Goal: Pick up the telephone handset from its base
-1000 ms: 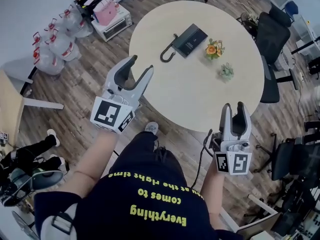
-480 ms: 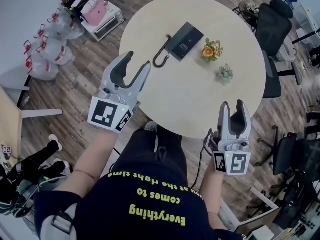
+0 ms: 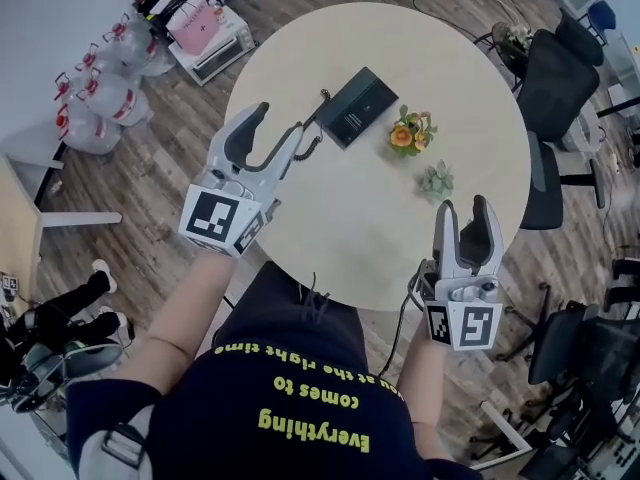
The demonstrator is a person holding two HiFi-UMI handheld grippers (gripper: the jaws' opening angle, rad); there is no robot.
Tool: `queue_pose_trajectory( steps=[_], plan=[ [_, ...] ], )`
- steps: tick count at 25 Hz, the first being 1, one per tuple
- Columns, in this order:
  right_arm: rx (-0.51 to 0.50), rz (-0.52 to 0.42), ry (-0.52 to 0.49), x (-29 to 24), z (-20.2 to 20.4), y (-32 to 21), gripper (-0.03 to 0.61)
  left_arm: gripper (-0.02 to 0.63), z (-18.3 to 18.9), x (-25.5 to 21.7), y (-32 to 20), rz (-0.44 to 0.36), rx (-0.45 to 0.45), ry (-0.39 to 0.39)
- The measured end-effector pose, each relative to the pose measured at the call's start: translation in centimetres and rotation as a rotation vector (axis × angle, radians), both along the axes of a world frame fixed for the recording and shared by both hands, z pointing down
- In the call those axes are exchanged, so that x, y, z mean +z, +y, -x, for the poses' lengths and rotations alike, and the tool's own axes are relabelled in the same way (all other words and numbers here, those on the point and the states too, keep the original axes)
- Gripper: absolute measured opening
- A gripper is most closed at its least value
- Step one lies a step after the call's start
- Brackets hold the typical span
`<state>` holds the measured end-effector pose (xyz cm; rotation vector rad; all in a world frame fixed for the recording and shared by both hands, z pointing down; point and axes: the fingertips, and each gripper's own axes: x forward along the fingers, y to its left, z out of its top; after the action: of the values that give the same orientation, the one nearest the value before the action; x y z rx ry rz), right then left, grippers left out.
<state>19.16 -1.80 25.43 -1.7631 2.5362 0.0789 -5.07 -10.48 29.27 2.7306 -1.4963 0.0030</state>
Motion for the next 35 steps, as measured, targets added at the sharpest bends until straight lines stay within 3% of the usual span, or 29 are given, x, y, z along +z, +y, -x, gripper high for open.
queue_pose_trajectory(
  steps=[7, 16, 25, 35],
  plan=[
    [-0.011, 0.054, -0.031, 2.4, -0.6, -3.0, 0.204, 0.249, -1.4, 2.8, -3.0, 0.064, -0.006, -0.025],
    [0.063, 0.111, -0.02, 4.3, 0.7, -6.6, 0.212, 0.265, -2.6, 6.6, -8.3, 0.144, 0.105, -0.041],
    [0.149, 0.239, -0.03, 9.5, -0.6, -9.2, 0.229, 0.273, -5.0, 13.5, -13.9, 0.247, 0.172, -0.07],
    [0.171, 0.325, -0.049, 13.1, -1.4, -10.9, 0.233, 0.273, -8.6, 21.9, -18.0, 0.414, 0.285, -0.099]
  ],
)
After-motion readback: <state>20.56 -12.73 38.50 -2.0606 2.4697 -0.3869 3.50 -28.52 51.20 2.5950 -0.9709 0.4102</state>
